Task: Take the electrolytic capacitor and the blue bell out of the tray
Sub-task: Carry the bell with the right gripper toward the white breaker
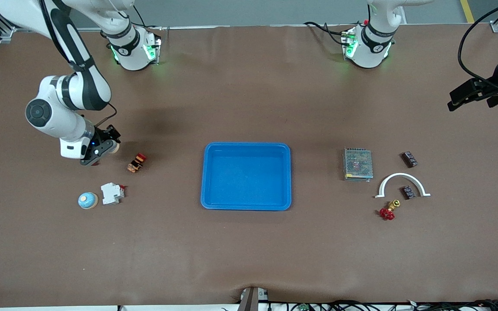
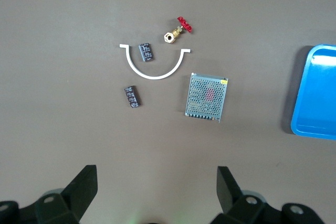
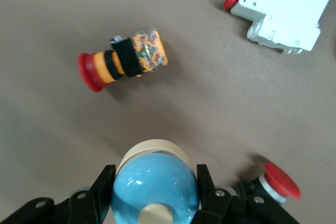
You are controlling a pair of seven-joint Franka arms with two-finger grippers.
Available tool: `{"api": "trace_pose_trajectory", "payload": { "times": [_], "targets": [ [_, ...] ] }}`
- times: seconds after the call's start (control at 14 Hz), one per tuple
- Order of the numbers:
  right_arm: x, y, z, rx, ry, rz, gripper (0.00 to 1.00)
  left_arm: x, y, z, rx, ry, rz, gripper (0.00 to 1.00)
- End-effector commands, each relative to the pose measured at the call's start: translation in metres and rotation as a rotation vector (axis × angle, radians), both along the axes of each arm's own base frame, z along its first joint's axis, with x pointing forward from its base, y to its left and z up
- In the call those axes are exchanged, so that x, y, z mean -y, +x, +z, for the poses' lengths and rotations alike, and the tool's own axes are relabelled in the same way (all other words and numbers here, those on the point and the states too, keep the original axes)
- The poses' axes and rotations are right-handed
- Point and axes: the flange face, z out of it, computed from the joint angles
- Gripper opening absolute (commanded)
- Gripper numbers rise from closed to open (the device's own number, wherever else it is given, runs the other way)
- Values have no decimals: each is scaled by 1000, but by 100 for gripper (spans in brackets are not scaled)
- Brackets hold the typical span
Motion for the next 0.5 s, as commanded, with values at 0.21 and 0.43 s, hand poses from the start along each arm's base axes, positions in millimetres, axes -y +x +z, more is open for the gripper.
{"api": "trace_pose_trajectory", "payload": {
  "times": [0.21,0.43],
  "targets": [
    [13,-7,-45,27,12,11,41,1,1,-3,-6,-17,20,100],
    [13,-7,-58,38,14,9,41,3,0,-2,-3,-16,17,100]
  ]
}}
